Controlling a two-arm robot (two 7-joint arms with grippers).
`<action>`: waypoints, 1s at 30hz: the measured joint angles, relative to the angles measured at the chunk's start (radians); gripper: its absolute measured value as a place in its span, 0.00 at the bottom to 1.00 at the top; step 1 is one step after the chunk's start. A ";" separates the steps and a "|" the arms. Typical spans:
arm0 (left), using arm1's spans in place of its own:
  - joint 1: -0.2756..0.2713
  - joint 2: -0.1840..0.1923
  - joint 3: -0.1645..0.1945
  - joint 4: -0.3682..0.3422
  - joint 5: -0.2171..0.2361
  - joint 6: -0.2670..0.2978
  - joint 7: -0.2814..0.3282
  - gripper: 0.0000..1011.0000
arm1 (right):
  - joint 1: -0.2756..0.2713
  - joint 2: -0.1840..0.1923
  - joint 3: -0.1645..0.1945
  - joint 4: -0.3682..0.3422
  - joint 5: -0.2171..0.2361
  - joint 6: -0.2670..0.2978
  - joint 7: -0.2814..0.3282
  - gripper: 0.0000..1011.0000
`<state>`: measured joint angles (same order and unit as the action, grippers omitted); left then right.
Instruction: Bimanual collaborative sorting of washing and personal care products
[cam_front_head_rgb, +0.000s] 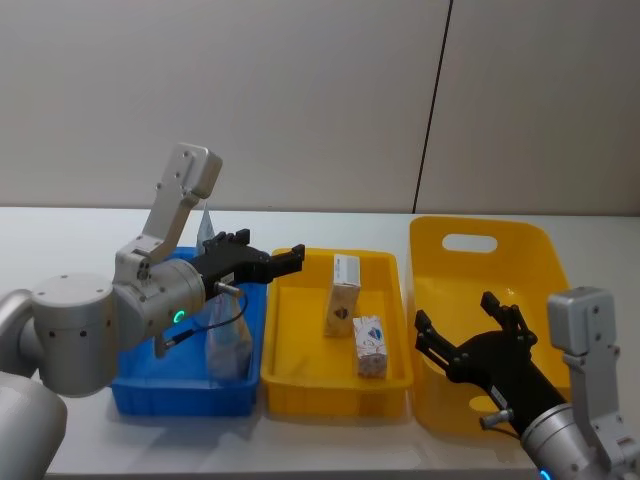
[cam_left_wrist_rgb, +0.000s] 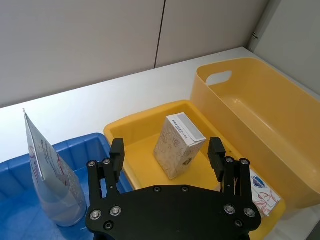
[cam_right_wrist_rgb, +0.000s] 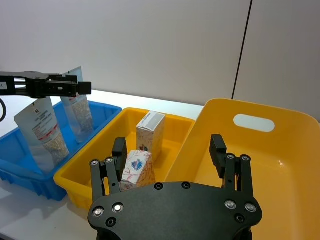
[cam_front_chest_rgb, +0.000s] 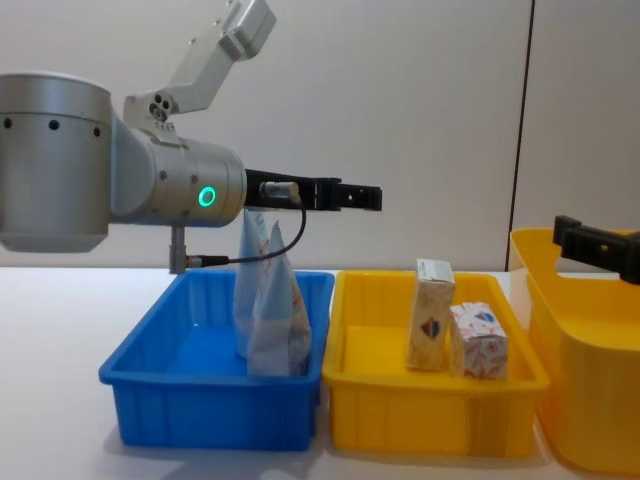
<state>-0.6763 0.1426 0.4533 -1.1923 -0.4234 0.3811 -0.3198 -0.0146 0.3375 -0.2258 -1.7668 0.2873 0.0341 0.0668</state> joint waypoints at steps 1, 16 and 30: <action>0.001 0.000 0.000 -0.001 0.000 0.000 0.001 0.99 | 0.000 0.000 0.000 0.000 0.000 0.000 0.000 0.99; 0.048 -0.002 -0.021 -0.066 0.001 0.045 0.075 0.99 | 0.000 0.000 0.000 0.000 0.000 0.000 0.000 0.99; 0.112 -0.010 -0.045 -0.150 0.007 0.083 0.140 0.99 | 0.000 0.000 0.000 0.000 0.000 0.000 0.000 0.99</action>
<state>-0.5642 0.1329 0.4078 -1.3427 -0.4159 0.4644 -0.1796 -0.0146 0.3375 -0.2258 -1.7668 0.2873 0.0340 0.0668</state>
